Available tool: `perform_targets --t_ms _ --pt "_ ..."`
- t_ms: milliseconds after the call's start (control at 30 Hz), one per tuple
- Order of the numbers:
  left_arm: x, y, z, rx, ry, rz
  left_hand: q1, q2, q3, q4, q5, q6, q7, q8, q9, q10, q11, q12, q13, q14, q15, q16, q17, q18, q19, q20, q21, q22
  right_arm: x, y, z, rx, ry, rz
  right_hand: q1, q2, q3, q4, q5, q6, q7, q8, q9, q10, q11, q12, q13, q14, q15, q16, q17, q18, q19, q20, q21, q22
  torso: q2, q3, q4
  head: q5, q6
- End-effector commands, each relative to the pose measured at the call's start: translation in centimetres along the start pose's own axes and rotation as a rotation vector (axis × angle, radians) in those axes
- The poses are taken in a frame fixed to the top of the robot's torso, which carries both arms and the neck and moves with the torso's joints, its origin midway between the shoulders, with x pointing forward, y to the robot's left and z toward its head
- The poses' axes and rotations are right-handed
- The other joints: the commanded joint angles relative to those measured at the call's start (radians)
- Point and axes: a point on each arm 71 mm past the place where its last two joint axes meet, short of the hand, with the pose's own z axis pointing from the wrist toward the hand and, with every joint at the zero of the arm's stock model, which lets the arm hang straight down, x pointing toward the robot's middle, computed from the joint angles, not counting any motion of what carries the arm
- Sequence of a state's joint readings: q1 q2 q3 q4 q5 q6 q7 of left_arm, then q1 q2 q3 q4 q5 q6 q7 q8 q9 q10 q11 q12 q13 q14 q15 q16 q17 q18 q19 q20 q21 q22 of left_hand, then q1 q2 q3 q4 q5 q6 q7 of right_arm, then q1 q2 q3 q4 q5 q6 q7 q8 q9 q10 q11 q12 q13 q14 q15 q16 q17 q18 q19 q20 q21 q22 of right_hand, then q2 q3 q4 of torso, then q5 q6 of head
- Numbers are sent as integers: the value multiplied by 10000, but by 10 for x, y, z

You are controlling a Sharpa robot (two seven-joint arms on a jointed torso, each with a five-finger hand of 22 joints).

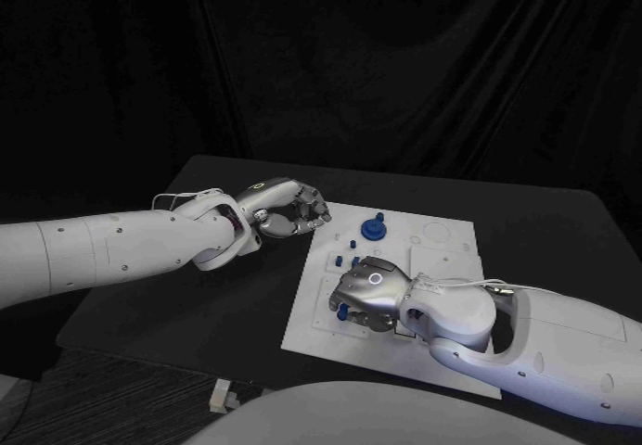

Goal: Assemble the parts on the task board

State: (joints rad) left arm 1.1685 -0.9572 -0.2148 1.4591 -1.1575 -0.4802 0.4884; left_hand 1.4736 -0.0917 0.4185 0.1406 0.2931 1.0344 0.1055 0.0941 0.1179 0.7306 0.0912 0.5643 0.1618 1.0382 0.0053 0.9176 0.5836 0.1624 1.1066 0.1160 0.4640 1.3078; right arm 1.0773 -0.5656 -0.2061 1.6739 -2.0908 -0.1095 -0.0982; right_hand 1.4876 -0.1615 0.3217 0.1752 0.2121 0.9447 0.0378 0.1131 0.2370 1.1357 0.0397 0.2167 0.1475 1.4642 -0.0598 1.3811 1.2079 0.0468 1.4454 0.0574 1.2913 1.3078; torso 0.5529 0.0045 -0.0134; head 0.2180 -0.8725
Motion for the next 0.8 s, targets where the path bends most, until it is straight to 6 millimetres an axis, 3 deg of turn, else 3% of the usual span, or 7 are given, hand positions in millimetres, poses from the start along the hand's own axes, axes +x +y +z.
perform_targets --t_ms 33,100,233,333,467,633,800 --pt "1 -1 0 63 31 -71 78 29 -14 -44 46 -61 40 33 10 42 30 -41 -14 -2 55 -35 -10 66 -65 -27 8 374 1 -1 -1 228 72 -87 -49 -60 49 -8 -37 -110 -27 -59 -25 -108 15 -66 6 129 68 -58 -20 149 -76 -1 -51 1813 0 2 -5 -5 -1" --pt "1 -1 0 60 30 -70 78 29 -14 -44 46 -61 40 33 10 42 30 -41 -14 -2 55 -35 -10 66 -65 -27 8 374 2 -2 -2 253 66 -83 -203 -145 2 63 -334 -824 -237 -437 -218 -533 150 -229 -37 22 172 -177 -215 198 -219 64 -326 1737 2 3 -3 -2 -1" --pt "1 -1 0 58 30 -71 78 29 -14 -44 46 -61 40 33 10 42 30 -41 -14 -2 55 -35 -10 66 -65 -27 8 374 2 -3 -4 312 -17 -65 -281 -188 -97 100 -510 -1098 -373 -476 -333 -900 214 -314 -49 -46 234 -225 -302 231 -307 132 -489 1696 -1 4 -7 8 -1" --pt "1 -1 0 58 28 -70 78 29 -14 -44 46 -61 40 33 10 42 30 -41 -14 -2 55 -35 -10 66 -65 -27 8 374 1 -5 -7 427 -199 -29 -385 -229 -469 199 -878 -1579 -608 -482 -536 -1549 261 -424 -58 -142 287 -291 -428 277 -426 197 -717 1640 -5 2 -10 19 -1" --pt "1 -1 0 51 22 -65 78 29 -14 -44 46 -61 40 33 10 42 30 -41 -14 -2 55 -35 -10 66 -65 -27 8 374 0 -7 -13 612 -420 25 -487 -285 -1064 481 -1334 -1911 -718 -469 -744 -2183 263 -393 -22 -270 301 -407 -638 337 -586 236 -1053 1556 -6 3 -11 30 -1" --pt "0 0 -1 28 10 -59 78 29 -14 -44 46 -61 40 33 10 42 30 -41 -14 -2 55 -35 -10 66 -65 -27 8 374 -10 -14 -25 809 -929 -34 -465 -339 -1317 723 -1503 -2003 -803 -435 -848 -2495 248 -293 17 -384 306 -517 -824 386 -718 243 -1329 1489 -6 5 -10 55 -1" --pt "0 0 -2 14 -6 -52 94 22 -15 -63 47 -59 42 37 12 41 26 -45 -25 -6 53 -36 -11 70 -80 -28 3 372 -32 -29 -46 1044 -1790 -326 -541 -438 -1551 1078 -1612 -1956 -918 -374 -925 -2597 177 -52 103 -384 265 -489 -793 381 -698 216 -1323 1502 -8 3 -7 -38 -1"
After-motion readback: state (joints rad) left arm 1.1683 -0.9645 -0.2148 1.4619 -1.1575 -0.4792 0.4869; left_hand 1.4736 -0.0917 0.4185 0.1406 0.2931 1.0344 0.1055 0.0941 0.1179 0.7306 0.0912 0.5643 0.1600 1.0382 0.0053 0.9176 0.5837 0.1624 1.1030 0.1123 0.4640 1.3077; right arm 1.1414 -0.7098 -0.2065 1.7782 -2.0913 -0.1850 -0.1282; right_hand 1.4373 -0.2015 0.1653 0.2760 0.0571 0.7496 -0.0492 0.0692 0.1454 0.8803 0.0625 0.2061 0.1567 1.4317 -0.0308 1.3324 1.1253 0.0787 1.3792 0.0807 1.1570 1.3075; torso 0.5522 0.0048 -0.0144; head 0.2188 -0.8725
